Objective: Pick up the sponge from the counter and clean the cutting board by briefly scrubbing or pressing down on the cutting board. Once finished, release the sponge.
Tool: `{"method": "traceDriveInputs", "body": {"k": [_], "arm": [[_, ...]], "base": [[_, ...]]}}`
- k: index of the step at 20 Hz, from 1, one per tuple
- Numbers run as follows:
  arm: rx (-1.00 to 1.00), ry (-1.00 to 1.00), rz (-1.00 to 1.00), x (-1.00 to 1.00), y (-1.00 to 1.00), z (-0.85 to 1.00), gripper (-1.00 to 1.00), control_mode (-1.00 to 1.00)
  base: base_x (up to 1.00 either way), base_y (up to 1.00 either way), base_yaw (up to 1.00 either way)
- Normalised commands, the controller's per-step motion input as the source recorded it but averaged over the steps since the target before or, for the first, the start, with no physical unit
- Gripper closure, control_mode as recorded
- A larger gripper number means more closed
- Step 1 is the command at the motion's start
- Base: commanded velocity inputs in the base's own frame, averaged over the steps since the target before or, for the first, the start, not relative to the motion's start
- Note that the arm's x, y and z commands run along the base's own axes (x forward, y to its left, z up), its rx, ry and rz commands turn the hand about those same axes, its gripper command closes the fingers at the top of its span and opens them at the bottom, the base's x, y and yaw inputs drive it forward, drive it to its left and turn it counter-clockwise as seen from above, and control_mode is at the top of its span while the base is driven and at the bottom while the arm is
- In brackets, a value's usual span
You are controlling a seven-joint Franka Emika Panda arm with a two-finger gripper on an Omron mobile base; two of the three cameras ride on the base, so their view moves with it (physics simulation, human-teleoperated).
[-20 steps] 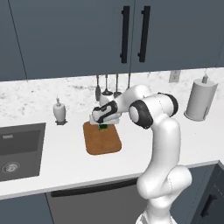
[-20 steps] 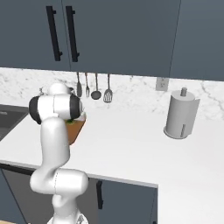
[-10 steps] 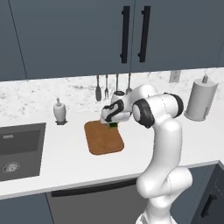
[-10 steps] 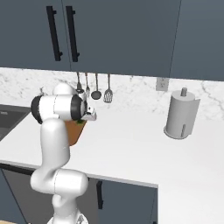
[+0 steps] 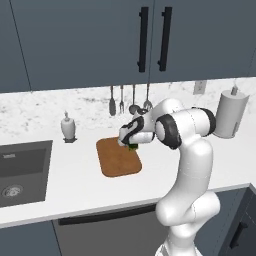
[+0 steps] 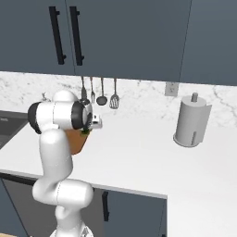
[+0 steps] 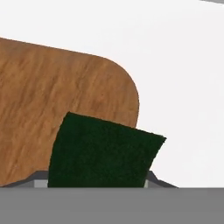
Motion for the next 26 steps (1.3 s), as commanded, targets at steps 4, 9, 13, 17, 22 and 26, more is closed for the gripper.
{"method": "traceDriveInputs", "body": {"k": [4, 9, 13, 17, 22, 26], "arm": [[0.00, -0.09, 0.20, -0.40, 0.00, -0.07, 1.00, -1.00], [0.00, -0.04, 0.18, -0.25, 0.00, -0.12, 1.00, -1.00], [0.07, 0.00, 0.11, -0.04, 0.05, -0.17, 1.00, -1.00], [0.13, 0.00, 0.00, -0.26, 0.35, -0.09, 1.00, -1.00], [0.12, 0.00, 0.00, -0.49, 0.53, -0.09, 1.00, -1.00], [0.04, 0.00, 0.00, -0.29, 0.65, -0.13, 1.00, -1.00]], "base": [[0.00, 0.00, 0.00], [0.00, 0.00, 0.00], [0.00, 0.00, 0.00], [0.00, 0.00, 0.00], [0.00, 0.00, 0.00], [0.00, 0.00, 0.00]]}}
